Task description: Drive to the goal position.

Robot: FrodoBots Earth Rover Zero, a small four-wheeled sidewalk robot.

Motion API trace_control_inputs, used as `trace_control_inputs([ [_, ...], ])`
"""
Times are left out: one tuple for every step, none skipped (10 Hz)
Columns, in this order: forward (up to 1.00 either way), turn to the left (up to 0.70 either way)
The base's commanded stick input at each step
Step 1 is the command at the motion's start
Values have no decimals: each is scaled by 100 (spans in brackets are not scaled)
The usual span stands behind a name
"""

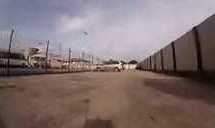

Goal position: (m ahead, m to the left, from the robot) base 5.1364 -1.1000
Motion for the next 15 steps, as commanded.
trace_control_inputs([
  [70, 0],
  [70, 0],
  [70, 0],
  [70, 0],
  [70, 0],
  [70, 0],
  [70, 0],
  [70, 0],
  [70, 0],
  [70, 0],
  [70, 0],
  [70, 0],
  [70, 0],
  [70, 0],
  [70, 0],
])
